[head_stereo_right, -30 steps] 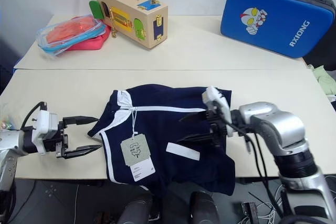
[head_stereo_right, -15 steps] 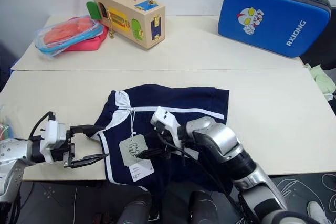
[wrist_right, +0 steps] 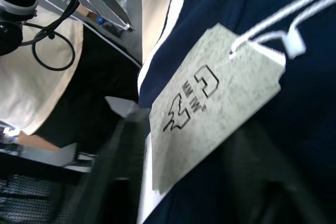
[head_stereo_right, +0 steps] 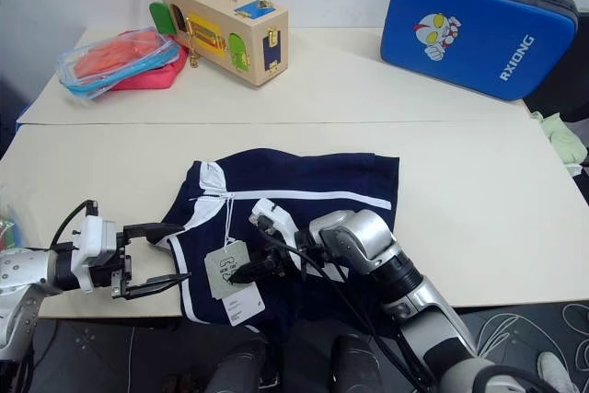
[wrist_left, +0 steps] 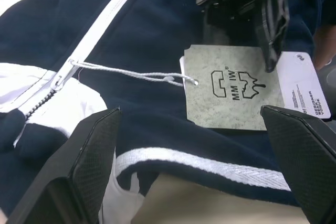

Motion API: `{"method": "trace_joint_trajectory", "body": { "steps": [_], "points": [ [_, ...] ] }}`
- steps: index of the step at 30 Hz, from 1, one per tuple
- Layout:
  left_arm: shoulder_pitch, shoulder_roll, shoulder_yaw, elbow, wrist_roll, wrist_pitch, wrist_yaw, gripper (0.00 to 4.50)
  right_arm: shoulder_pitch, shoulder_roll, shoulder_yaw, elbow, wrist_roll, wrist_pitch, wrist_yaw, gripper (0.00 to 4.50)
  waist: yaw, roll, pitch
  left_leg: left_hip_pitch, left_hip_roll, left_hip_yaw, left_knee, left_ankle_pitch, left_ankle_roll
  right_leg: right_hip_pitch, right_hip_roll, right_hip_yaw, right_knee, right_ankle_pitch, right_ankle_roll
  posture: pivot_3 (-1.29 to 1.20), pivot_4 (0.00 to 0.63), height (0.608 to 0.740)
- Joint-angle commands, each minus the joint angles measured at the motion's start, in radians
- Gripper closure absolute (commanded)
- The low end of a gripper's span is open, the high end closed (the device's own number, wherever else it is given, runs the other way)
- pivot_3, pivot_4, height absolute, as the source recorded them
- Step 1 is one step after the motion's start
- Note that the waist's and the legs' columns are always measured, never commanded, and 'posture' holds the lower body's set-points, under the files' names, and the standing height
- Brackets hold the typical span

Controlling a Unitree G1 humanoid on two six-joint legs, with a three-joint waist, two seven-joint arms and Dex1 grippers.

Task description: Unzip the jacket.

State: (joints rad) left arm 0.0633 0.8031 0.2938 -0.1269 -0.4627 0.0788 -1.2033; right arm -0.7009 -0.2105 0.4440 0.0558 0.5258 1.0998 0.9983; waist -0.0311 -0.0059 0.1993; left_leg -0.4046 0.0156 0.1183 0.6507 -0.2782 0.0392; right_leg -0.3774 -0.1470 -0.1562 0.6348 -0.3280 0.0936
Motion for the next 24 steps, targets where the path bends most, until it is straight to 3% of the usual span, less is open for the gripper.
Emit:
{"method": "trace_joint_trajectory", "body": {
  "steps": [1, 3, 10, 14, 24],
  "points": [
    [-0.006, 0.003, 0.004, -0.012, 0.008, -0.022, 0.013, 0.0, -0.006, 0.004, -0.004, 0.021, 0.008, -0.014, 0.019, 3.89, 0.0, -0.001, 0.0, 0.0, 0.0, 0.0, 0.0, 0.0, 0.0, 0.0, 0.0, 0.0, 0.0, 0.0, 0.0, 0.0, 0.15, 0.74],
    [-0.033, -0.003, -0.012, -0.002, 0.012, -0.023, 0.021, 0.0, -0.015, -0.007, -0.023, 0.017, 0.021, -0.021, 0.039, 4.48, 0.0, -0.001, -0.001, 0.0, 0.0, 0.0, 0.0, 0.0, 0.0, 0.0, 0.0, 0.0, 0.0, 0.0, 0.0, 0.0, 0.15, 0.74],
    [-0.263, -0.012, -0.09, 0.141, 0.038, -0.025, 0.02, 0.0, -0.087, -0.136, -0.077, -0.105, 0.124, 0.086, 0.132, 4.48, 0.006, -0.001, 0.0, 0.0, -0.002, -0.001, 0.001, 0.0, 0.001, 0.0, 0.0, 0.0, 0.002, 0.0, 0.0, 0.0, 0.15, 0.74],
    [-0.43, -0.035, -0.177, 0.331, 0.126, -0.112, -0.005, 0.0, -0.124, -0.213, -0.062, -0.139, 0.135, 0.09, 0.183, 4.48, 0.005, -0.001, -0.001, -0.001, -0.002, 0.0, 0.001, 0.0, 0.001, 0.0, 0.002, -0.002, 0.001, 0.0, 0.0, 0.0, 0.15, 0.74],
    [-0.79, -0.199, -0.299, 0.942, 0.33, -0.426, 0.072, 0.0, -0.157, -0.24, -0.036, -0.045, 0.026, -0.024, 0.167, 4.48, 0.002, -0.003, -0.001, -0.002, -0.002, 0.004, 0.002, 0.0, 0.002, -0.002, 0.006, -0.005, 0.002, 0.0, 0.0, 0.0, 0.15, 0.74]
  ]
}}
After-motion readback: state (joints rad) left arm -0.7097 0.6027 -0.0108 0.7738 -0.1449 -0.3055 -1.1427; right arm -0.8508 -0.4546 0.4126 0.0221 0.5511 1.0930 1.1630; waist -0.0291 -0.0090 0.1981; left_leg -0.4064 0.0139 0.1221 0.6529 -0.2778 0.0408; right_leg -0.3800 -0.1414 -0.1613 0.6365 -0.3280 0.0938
